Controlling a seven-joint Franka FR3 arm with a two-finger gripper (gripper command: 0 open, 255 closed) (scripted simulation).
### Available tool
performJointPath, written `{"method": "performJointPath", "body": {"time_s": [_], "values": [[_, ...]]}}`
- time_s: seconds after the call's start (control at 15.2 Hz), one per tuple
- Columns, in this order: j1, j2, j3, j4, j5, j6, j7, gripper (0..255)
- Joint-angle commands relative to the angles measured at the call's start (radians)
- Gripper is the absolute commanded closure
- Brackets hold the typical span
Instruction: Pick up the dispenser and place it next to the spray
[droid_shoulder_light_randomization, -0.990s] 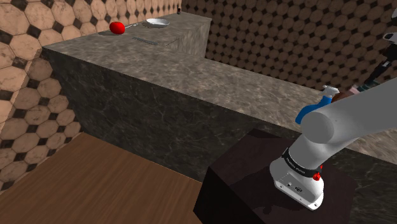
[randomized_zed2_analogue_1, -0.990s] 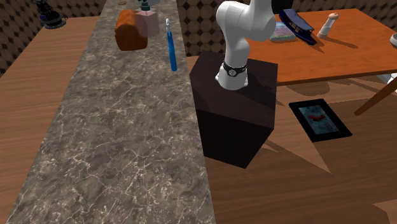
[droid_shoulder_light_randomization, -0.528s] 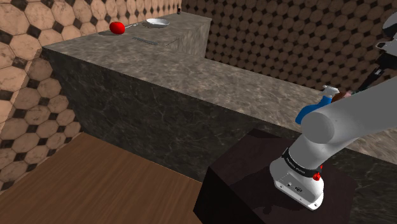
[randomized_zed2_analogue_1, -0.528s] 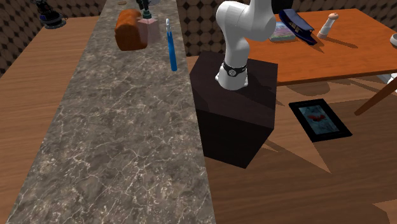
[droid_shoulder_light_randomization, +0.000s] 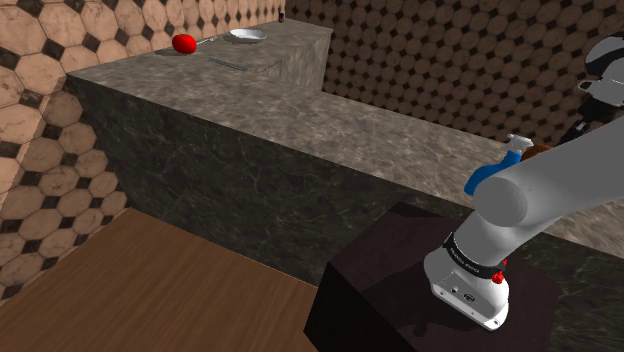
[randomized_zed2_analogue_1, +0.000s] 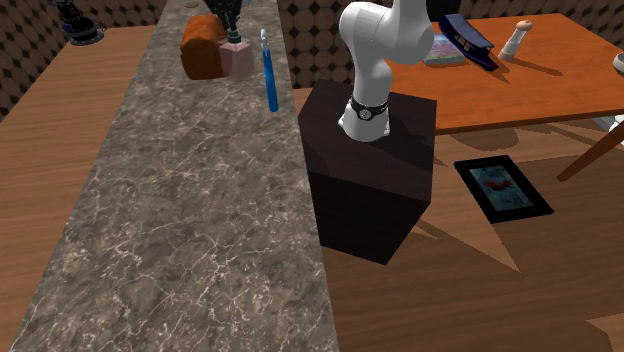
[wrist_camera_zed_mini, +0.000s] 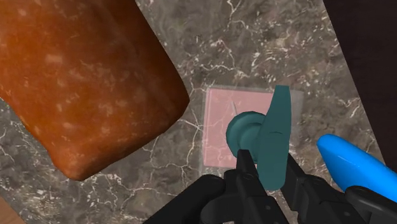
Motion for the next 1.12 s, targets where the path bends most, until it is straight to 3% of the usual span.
{"method": "performJointPath", "body": {"time_s": [0.0, 0.26, 0.79, 0.86, 1.06], "values": [[0.009, 0.01, -0.02, -0.017, 0.002, 0.028, -0.005, 255], [0.033, 0.034, -0.061, -0.048, 0.01, 0.082, -0.015, 255], [0.031, 0.035, -0.06, -0.048, 0.011, 0.082, -0.017, 255], [0.028, 0.032, -0.056, -0.047, 0.01, 0.079, -0.015, 0], [0.018, 0.024, -0.047, -0.053, 0.003, 0.077, -0.011, 0]]}}
